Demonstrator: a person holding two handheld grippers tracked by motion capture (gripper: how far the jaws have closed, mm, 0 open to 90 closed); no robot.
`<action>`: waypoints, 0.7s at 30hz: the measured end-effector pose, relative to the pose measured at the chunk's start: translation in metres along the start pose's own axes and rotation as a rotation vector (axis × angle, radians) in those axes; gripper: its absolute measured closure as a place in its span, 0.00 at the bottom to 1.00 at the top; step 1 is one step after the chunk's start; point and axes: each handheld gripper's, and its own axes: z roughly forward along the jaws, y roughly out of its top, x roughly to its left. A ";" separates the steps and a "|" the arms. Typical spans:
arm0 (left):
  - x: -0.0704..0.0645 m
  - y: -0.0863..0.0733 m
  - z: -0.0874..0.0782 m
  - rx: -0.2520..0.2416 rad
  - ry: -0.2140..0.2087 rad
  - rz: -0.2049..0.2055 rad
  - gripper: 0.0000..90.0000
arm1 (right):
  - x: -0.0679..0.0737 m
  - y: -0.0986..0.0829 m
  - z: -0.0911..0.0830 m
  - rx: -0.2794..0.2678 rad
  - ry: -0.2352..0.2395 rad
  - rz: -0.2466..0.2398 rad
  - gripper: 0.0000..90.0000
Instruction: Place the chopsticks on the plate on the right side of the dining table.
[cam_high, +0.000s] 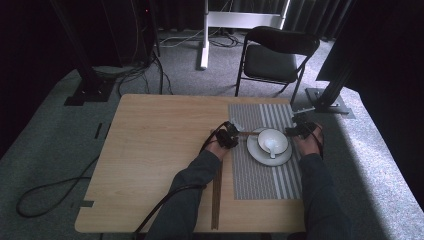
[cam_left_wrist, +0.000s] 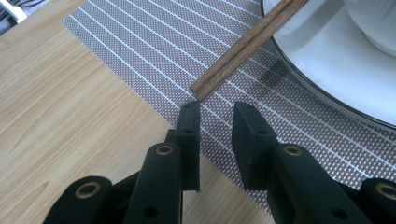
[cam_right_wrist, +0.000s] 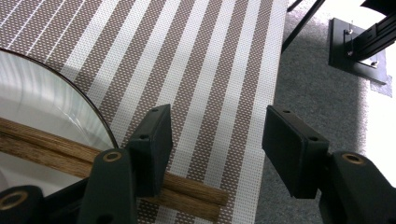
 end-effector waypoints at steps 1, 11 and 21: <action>0.000 0.000 0.000 -0.001 -0.001 -0.002 0.81 | 0.000 0.000 0.000 -0.001 0.000 -0.002 0.46; 0.000 0.000 0.001 -0.002 -0.005 -0.004 0.81 | -0.002 0.000 -0.004 -0.015 -0.004 0.005 0.46; 0.002 -0.002 0.000 -0.004 -0.010 -0.010 0.79 | -0.003 0.001 -0.014 -0.047 -0.017 0.014 0.46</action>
